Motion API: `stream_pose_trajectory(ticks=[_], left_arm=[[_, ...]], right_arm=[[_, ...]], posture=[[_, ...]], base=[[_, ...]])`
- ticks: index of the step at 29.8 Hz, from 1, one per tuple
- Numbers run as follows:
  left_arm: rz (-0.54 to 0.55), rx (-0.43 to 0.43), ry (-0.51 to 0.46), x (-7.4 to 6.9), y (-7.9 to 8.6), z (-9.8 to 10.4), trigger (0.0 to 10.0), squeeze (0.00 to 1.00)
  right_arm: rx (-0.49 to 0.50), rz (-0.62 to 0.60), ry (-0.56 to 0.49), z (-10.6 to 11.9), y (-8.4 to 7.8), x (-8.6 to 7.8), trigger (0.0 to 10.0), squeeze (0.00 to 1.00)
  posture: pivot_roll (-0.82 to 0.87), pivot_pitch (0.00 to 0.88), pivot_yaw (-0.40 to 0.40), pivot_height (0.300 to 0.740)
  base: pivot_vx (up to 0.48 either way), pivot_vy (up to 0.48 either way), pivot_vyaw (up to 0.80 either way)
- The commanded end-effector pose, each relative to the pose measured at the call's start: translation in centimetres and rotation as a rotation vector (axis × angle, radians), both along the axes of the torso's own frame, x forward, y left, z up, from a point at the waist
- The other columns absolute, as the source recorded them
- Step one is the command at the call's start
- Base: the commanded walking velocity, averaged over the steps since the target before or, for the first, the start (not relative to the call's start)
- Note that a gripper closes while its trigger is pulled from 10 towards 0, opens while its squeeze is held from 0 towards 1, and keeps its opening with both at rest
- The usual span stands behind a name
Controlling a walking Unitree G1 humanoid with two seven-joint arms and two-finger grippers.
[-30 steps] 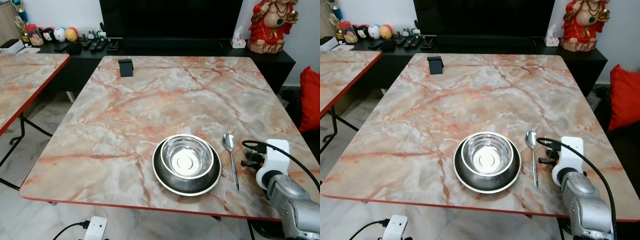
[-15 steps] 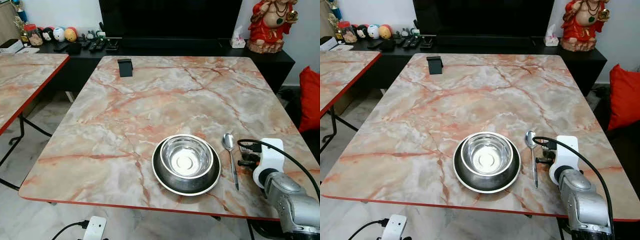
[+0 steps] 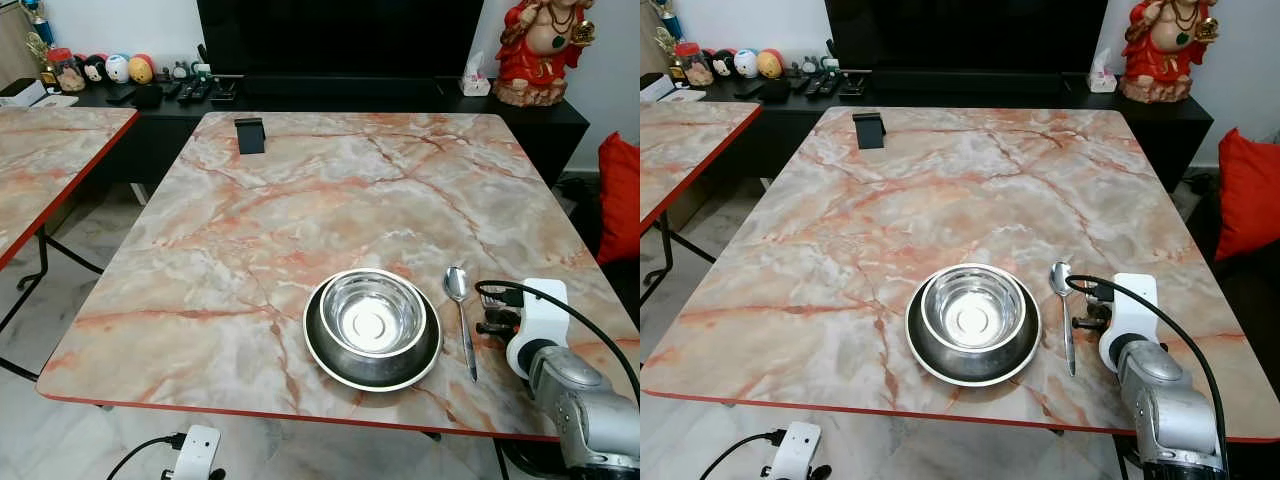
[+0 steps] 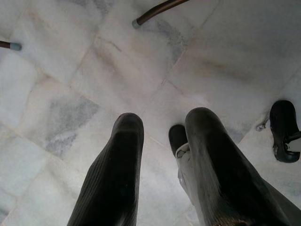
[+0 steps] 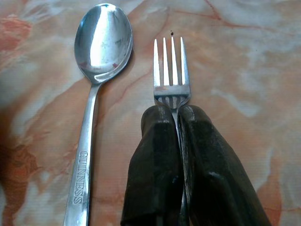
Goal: Setting the table
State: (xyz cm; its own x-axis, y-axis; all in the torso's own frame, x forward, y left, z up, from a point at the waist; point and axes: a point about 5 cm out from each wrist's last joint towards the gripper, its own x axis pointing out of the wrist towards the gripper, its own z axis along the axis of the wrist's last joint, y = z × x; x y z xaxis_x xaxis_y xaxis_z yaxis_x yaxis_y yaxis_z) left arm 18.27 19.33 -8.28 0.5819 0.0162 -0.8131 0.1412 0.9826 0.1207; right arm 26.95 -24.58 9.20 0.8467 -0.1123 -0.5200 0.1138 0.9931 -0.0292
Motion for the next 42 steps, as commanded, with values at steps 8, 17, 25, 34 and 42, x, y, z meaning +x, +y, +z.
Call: stream_pose_trajectory(ticks=[8,17,25,34,42], left_arm=[[-0.008,0.002,0.012,-0.2,0.0,-0.1,10.0,0.0],[-0.009,0.004,0.008,0.1,0.2,0.0,10.0,0.0],[-0.01,0.002,0.007,0.1,0.1,0.0,10.0,0.0],[-0.006,0.007,0.011,-0.1,0.1,0.0,10.0,0.0],[0.002,0.009,0.019,-0.4,0.5,-0.1,10.0,0.0]], right_arm=[[0.019,0.006,0.021,-0.9,0.9,-0.8,10.0,0.0],[0.031,0.01,0.054,-2.0,1.4,-1.3,10.0,0.0],[-0.012,0.0,0.061,-2.4,1.2,-1.5,10.0,0.0],[-0.037,-0.071,0.017,-2.9,0.4,-1.5,10.0,0.0],[-0.032,-0.086,0.024,-3.7,0.4,-1.8,10.0,0.0]], posture=[[-0.1,0.0,0.006,0.731],[-0.09,0.0,0.008,0.731],[-0.09,0.0,0.013,0.731],[-0.08,0.0,0.016,0.731],[-0.07,0.0,0.014,0.731]], base=[[0.0,0.0,0.0],[0.0,0.0,0.0],[0.0,0.0,0.0],[0.0,0.0,0.0],[0.0,0.0,0.0]])
